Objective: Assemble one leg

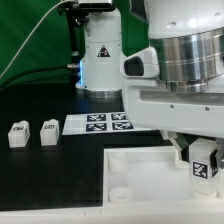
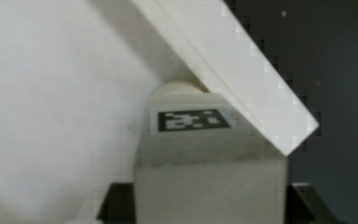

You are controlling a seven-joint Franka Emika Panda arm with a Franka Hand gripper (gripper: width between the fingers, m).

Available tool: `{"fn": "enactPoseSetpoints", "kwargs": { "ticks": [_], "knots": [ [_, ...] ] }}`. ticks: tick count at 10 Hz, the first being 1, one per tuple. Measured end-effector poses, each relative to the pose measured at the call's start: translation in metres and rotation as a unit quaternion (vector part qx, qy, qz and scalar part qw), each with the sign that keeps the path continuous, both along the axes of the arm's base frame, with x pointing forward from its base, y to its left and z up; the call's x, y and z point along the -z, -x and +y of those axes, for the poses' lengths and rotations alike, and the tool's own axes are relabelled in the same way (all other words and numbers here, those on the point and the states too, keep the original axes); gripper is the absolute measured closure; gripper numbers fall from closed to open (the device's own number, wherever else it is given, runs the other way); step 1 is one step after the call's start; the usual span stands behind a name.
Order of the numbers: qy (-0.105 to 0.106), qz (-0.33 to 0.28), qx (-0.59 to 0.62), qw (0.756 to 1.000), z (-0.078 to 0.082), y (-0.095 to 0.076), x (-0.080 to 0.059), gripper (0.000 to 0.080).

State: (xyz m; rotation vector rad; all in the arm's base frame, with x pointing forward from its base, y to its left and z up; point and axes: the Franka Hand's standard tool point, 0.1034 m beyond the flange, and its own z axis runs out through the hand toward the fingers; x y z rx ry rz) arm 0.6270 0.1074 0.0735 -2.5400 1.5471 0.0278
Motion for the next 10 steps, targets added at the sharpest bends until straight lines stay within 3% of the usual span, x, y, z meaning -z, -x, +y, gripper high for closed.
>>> {"fn": "enactPoseSetpoints", "kwargs": {
  "ticks": [2, 4, 5, 6, 7, 8, 9, 10],
  "knots": [
    [-0.031, 0.014, 0.155, 0.987, -0.002, 0.003, 0.001, 0.0502],
    [-0.043, 0.027, 0.237, 0.97, -0.001, 0.004, 0.001, 0.0502],
    [-0.042, 0.023, 0.217, 0.975, -0.001, 0.004, 0.001, 0.0502],
    [-0.04, 0.02, 0.196, 0.98, -0.001, 0.004, 0.002, 0.0371],
    [-0.038, 0.019, 0.184, 0.982, 0.0, 0.005, 0.002, 0.0371],
    [-0.029, 0.012, 0.109, 0.994, 0.005, 0.006, 0.001, 0.0239],
    [-0.02, 0.006, 0.009, 1.0, 0.01, 0.006, -0.002, 0.0239],
    [-0.013, -0.004, -0.063, 0.998, 0.012, 0.006, -0.003, 0.0164]
  ]
}}
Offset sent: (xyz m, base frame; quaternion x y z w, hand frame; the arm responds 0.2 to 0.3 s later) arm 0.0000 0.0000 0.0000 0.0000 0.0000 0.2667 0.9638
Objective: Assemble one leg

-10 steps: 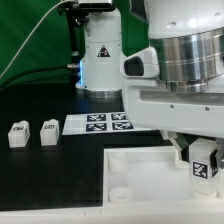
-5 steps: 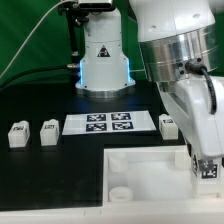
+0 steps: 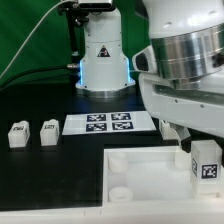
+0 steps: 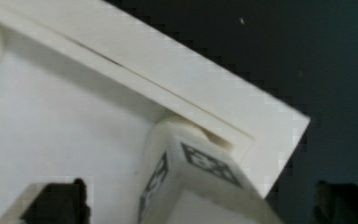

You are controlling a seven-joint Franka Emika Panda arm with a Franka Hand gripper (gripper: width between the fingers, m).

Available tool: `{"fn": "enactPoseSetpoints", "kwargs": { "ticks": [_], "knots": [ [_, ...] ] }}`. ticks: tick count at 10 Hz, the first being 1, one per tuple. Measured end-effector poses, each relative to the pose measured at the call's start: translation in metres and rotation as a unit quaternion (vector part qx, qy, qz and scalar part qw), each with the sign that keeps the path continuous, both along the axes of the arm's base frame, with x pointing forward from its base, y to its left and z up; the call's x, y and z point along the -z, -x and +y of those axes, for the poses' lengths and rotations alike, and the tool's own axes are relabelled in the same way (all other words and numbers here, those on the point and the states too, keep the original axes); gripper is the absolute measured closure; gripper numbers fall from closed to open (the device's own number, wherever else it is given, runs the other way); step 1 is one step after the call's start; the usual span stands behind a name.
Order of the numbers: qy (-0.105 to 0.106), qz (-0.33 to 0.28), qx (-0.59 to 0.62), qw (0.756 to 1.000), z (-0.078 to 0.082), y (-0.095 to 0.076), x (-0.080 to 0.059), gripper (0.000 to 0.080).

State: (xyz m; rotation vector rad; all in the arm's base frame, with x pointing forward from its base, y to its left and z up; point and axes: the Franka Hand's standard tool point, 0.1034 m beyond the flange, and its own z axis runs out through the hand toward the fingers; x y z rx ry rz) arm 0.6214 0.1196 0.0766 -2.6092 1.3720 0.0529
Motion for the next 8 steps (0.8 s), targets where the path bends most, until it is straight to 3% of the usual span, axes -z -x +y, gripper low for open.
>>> {"fn": "enactPoseSetpoints", "kwargs": {
  "ticks": [3, 4, 6, 7, 8],
  "knots": [
    [0.015, -0.025, -0.136, 0.99, -0.004, 0.0, 0.002, 0.015],
    [0.044, -0.039, -0.261, 0.964, -0.007, -0.001, 0.002, 0.015],
    [0.063, -0.053, -0.435, 0.897, -0.008, -0.011, -0.003, 0.015],
    [0.064, -0.06, -0.447, 0.89, -0.006, -0.013, -0.002, 0.015],
    [0.064, -0.058, -0.435, 0.896, -0.006, -0.013, -0.002, 0.0265]
  ]
}}
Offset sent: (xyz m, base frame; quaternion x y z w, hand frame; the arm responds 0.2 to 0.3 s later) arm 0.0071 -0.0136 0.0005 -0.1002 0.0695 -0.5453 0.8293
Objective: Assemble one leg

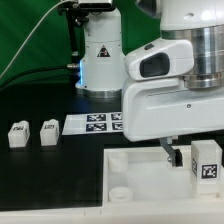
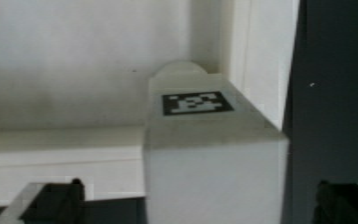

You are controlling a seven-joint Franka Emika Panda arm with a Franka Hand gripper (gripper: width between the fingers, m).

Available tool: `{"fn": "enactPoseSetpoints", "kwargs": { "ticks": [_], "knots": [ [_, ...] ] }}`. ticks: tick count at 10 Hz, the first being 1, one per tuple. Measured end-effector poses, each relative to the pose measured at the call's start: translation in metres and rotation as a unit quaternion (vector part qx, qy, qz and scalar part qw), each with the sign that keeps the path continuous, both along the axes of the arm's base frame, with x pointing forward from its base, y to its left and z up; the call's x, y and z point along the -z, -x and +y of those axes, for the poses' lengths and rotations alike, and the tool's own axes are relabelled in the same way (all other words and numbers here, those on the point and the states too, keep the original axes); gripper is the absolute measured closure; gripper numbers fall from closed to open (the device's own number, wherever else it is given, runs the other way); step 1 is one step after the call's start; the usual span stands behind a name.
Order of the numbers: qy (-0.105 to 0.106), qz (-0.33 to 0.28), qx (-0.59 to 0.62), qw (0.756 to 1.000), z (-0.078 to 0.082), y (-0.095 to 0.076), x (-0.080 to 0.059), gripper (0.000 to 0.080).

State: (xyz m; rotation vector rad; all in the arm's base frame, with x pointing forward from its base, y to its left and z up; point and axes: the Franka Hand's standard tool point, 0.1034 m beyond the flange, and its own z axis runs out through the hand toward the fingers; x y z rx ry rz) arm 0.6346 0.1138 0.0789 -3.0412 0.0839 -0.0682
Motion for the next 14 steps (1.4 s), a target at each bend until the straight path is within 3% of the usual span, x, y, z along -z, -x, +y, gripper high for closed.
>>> {"fn": "enactPoseSetpoints", "kwargs": {
  "ticks": [1, 2, 5, 6, 8, 11, 12, 14],
  "knots": [
    [0.0, 0.0, 0.0, 1.0, 0.0, 0.0, 0.0, 0.0265],
    [0.0, 0.0, 0.001, 1.0, 0.0, 0.0, 0.0, 0.0477],
    [-0.006, 0.014, 0.137, 0.99, -0.004, 0.0, 0.001, 0.0507],
    [-0.014, 0.023, 0.222, 0.975, -0.007, 0.0, 0.001, 0.0507],
    [-0.026, 0.044, 0.392, 0.918, -0.009, 0.003, 0.002, 0.0507],
    [-0.062, 0.089, 0.629, 0.77, -0.01, 0.009, 0.004, 0.0505],
    [-0.067, 0.094, 0.657, 0.745, -0.011, 0.01, 0.004, 0.0505],
    [-0.066, 0.093, 0.648, 0.753, -0.01, 0.01, 0.004, 0.0505]
  ]
}}
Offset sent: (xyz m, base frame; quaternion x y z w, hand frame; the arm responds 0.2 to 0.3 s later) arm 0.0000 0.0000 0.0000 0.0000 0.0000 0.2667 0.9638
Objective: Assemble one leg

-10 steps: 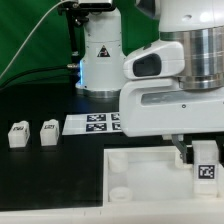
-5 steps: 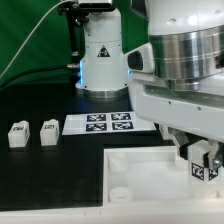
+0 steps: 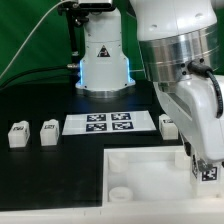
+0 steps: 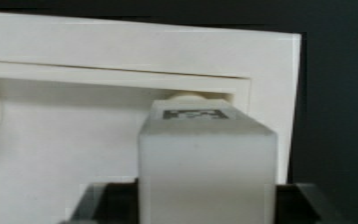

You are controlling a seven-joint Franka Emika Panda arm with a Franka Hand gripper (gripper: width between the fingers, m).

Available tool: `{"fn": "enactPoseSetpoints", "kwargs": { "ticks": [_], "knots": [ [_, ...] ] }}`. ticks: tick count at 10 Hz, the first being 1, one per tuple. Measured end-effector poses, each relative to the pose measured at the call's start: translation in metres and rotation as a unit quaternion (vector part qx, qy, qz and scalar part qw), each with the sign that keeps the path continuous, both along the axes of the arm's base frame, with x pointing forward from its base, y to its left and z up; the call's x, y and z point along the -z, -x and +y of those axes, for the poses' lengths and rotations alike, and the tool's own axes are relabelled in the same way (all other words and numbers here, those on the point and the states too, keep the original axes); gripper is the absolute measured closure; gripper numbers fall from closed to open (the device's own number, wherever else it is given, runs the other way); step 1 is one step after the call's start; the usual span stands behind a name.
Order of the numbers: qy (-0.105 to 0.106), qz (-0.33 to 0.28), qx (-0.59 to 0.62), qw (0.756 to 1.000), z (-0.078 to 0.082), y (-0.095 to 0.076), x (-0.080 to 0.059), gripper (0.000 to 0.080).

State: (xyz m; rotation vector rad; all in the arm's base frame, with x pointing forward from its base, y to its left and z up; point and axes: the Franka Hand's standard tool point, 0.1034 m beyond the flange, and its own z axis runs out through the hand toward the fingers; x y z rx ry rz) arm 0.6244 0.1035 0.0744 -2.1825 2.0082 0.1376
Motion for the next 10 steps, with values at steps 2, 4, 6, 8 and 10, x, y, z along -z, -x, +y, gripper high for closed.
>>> {"fn": "enactPoseSetpoints", "kwargs": {
  "ticks": [2, 4, 6, 8, 10],
  "knots": [
    [0.0, -0.003, -0.016, 1.0, 0.0008, 0.0, -0.0001, 0.0195],
    [0.008, -0.032, -0.193, 0.981, 0.004, -0.0024, -0.0036, 0.0159],
    [0.013, -0.049, -0.277, 0.96, 0.0025, -0.0024, -0.0029, 0.0159],
    [0.02, -0.066, -0.38, 0.922, 0.0015, -0.0025, -0.0026, 0.015],
    [0.042, -0.089, -0.548, 0.831, 0.0046, -0.0041, -0.0031, 0.015]
  ]
}}
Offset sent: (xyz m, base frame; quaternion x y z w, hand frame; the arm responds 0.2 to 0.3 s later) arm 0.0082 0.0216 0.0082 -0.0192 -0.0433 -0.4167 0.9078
